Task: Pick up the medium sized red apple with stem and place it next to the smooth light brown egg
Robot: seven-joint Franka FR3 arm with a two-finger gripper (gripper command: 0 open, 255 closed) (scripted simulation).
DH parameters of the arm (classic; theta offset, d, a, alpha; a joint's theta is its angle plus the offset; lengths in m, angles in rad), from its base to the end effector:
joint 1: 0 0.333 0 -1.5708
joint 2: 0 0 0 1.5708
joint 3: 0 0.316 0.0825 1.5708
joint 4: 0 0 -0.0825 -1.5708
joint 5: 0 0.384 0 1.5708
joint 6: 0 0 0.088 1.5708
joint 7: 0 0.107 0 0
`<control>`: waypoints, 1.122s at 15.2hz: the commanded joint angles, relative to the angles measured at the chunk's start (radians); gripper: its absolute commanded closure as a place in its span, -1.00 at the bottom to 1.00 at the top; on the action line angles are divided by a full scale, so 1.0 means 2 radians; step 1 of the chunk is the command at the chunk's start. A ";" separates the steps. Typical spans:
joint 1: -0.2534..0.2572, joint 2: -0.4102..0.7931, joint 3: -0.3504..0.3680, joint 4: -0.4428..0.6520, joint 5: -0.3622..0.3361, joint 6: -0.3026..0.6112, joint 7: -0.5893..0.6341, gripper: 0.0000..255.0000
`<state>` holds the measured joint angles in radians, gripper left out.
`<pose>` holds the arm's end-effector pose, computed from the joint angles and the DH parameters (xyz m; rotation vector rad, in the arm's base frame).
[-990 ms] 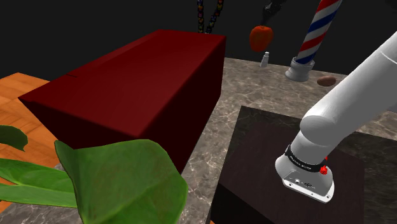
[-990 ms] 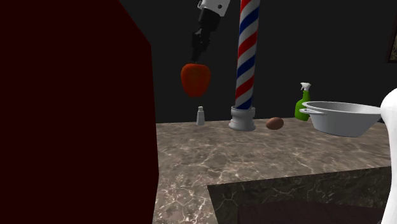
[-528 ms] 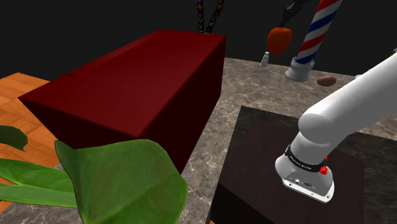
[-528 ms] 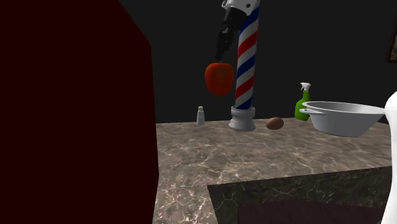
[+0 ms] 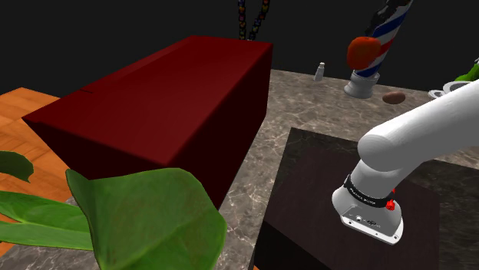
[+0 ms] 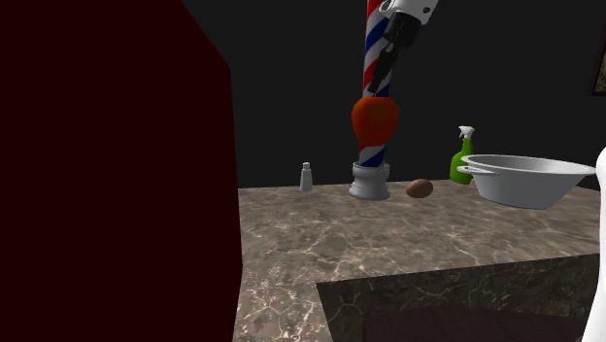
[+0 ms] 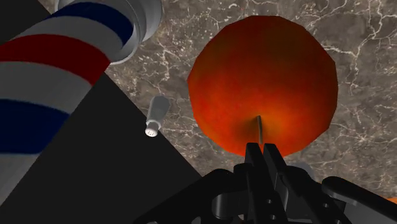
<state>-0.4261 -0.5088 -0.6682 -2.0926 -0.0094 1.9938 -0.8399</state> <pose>0.1600 -0.4362 0.6075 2.9775 -0.3531 0.6432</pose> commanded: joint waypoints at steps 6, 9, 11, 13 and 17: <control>-0.027 -0.033 -0.041 -0.003 -0.020 -0.030 -0.056 1.00; -0.029 -0.035 -0.045 -0.024 -0.022 -0.011 -0.060 1.00; -0.030 -0.036 -0.048 -0.037 -0.024 0.001 -0.062 1.00; -0.031 -0.037 -0.051 -0.050 -0.025 0.014 -0.065 1.00; -0.032 -0.036 -0.059 -0.075 -0.026 0.039 -0.071 1.00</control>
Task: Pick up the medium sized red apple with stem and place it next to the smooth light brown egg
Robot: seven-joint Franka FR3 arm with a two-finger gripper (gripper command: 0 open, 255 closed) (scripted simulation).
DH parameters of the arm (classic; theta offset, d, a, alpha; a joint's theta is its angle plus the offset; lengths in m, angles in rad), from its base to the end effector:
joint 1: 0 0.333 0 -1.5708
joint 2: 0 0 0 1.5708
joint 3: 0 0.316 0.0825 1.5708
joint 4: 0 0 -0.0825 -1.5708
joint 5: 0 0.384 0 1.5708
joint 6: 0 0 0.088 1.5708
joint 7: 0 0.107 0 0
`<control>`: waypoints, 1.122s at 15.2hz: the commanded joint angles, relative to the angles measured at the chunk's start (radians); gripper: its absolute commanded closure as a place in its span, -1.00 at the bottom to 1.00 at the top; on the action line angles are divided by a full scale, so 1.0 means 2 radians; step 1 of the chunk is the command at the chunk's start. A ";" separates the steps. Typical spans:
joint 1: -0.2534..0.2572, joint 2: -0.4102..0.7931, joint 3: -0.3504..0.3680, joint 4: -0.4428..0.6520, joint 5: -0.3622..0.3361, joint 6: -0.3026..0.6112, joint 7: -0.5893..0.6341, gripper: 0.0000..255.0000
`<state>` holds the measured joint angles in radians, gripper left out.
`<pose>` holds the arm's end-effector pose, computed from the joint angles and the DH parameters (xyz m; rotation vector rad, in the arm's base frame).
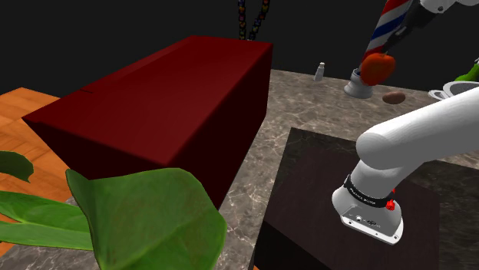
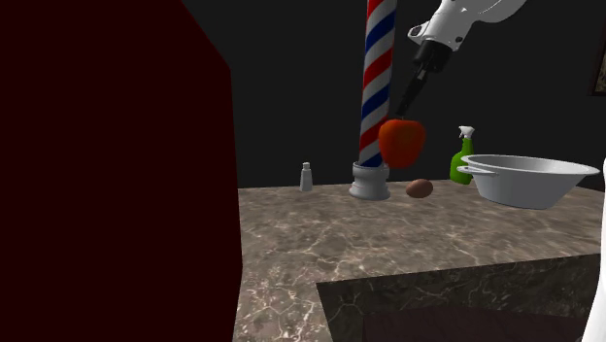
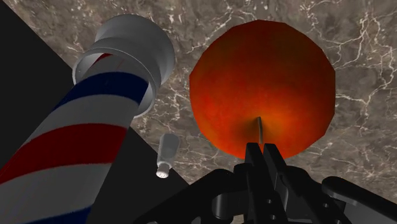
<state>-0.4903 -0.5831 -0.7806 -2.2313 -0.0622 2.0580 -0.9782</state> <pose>0.0818 -0.4489 0.5501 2.9785 -0.3511 0.6431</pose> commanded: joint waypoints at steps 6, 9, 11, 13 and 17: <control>0.001 0.005 -0.016 -0.040 -0.001 0.046 -0.013 1.00; 0.003 0.009 -0.024 -0.056 -0.001 0.065 -0.019 1.00; 0.004 0.012 -0.030 -0.067 0.000 0.078 -0.023 1.00; 0.006 0.015 -0.037 -0.077 0.001 0.092 -0.028 1.00; 0.012 0.024 -0.051 -0.095 0.004 0.118 -0.039 1.00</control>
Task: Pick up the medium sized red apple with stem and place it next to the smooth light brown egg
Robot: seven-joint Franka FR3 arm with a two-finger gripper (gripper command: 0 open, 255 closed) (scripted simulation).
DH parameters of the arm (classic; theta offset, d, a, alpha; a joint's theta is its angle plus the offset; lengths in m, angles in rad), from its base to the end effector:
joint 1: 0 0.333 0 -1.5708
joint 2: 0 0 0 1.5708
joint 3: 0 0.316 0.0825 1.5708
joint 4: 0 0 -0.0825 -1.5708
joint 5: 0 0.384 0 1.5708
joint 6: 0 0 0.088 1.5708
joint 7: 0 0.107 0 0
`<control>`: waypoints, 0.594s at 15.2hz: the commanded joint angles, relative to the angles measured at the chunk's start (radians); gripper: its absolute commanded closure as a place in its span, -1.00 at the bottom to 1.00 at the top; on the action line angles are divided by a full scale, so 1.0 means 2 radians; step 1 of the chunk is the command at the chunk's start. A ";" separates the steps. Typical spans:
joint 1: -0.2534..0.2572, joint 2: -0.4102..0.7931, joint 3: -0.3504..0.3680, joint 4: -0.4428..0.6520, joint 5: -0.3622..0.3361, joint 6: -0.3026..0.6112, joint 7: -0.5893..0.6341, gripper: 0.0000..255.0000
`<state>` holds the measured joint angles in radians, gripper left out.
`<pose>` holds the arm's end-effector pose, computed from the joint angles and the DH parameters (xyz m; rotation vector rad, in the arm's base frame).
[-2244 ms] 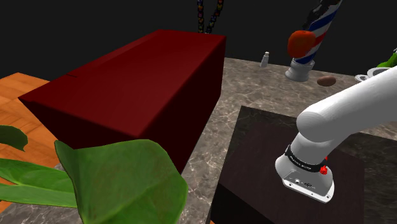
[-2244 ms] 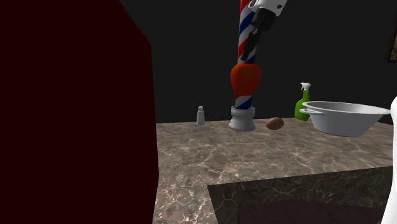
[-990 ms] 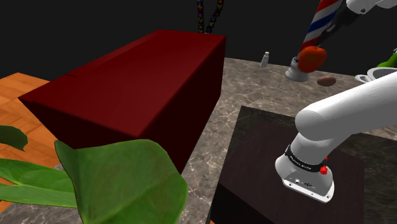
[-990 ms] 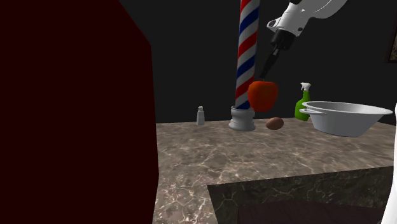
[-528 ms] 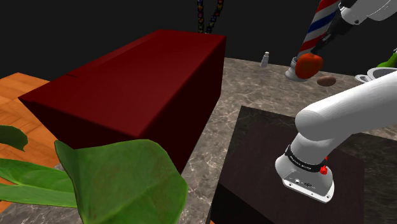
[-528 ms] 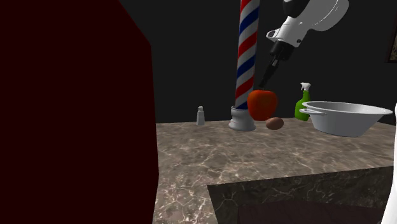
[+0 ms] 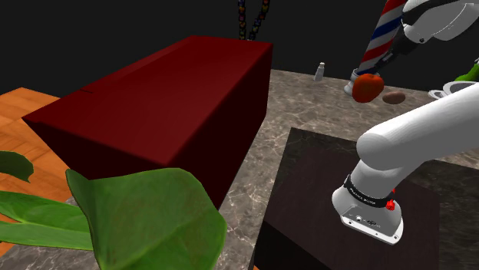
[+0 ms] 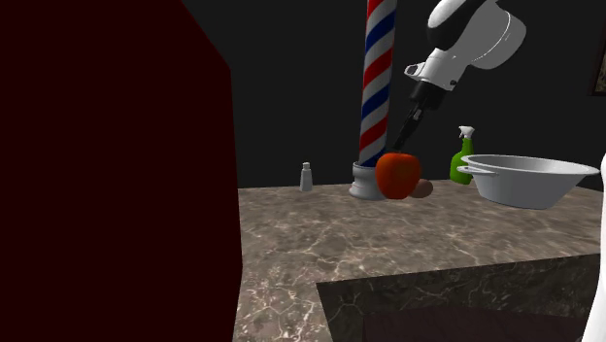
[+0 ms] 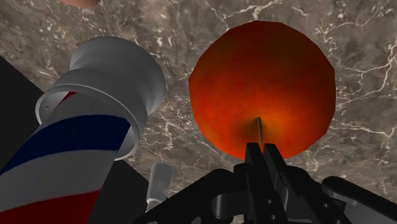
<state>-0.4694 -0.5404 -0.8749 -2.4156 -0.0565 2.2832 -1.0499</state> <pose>0.0820 -0.4490 0.4590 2.9786 -0.3510 0.6432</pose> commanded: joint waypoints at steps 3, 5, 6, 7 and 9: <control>0.008 0.010 -0.015 -0.016 0.004 0.026 -0.011 1.00; 0.013 0.016 -0.024 -0.024 0.007 0.040 -0.018 1.00; 0.015 0.019 -0.029 -0.028 0.009 0.047 -0.021 1.00; 0.019 0.022 -0.034 -0.032 0.011 0.054 -0.025 1.00; 0.024 0.028 -0.042 -0.038 0.015 0.066 -0.031 1.00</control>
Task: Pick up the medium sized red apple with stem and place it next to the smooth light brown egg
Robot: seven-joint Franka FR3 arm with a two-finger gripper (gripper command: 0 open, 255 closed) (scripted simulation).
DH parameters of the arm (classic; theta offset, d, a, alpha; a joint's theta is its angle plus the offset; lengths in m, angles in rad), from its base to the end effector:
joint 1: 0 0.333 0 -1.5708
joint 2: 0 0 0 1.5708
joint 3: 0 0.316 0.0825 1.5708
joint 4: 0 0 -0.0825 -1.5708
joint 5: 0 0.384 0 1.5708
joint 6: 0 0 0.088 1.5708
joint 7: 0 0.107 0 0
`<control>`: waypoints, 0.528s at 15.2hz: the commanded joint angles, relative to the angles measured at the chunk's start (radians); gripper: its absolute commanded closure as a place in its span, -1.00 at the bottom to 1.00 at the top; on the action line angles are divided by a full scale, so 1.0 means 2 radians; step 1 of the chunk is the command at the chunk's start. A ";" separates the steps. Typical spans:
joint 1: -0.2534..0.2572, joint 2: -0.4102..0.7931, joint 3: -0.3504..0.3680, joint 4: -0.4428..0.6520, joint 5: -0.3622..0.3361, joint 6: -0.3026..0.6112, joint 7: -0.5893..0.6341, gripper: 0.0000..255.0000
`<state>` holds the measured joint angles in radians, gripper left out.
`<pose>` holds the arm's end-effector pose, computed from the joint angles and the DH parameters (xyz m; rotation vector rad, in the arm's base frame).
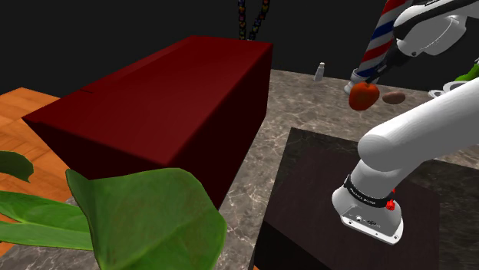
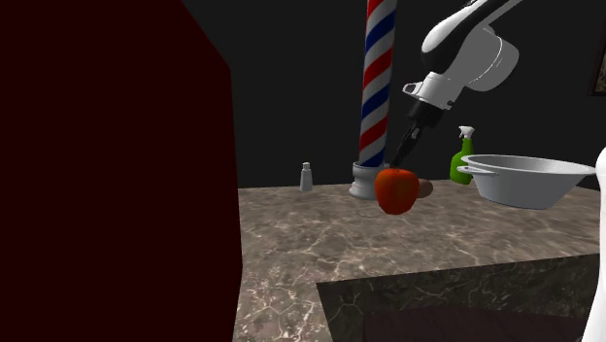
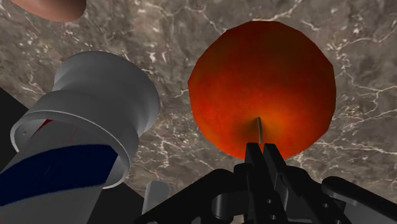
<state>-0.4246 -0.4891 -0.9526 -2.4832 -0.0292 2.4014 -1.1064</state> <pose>0.0819 -0.4501 0.4135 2.9787 -0.3513 0.6435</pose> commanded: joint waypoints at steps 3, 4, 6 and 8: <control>0.002 0.002 -0.003 -0.004 0.001 0.007 -0.003 1.00; 0.002 0.002 -0.003 -0.004 0.001 0.007 -0.003 1.00; 0.002 0.002 -0.003 -0.004 0.001 0.007 -0.003 1.00; 0.002 0.002 -0.003 -0.004 0.001 0.007 -0.003 -1.00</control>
<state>-0.4209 -0.4853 -0.9594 -2.4918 -0.0270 2.4144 -1.1116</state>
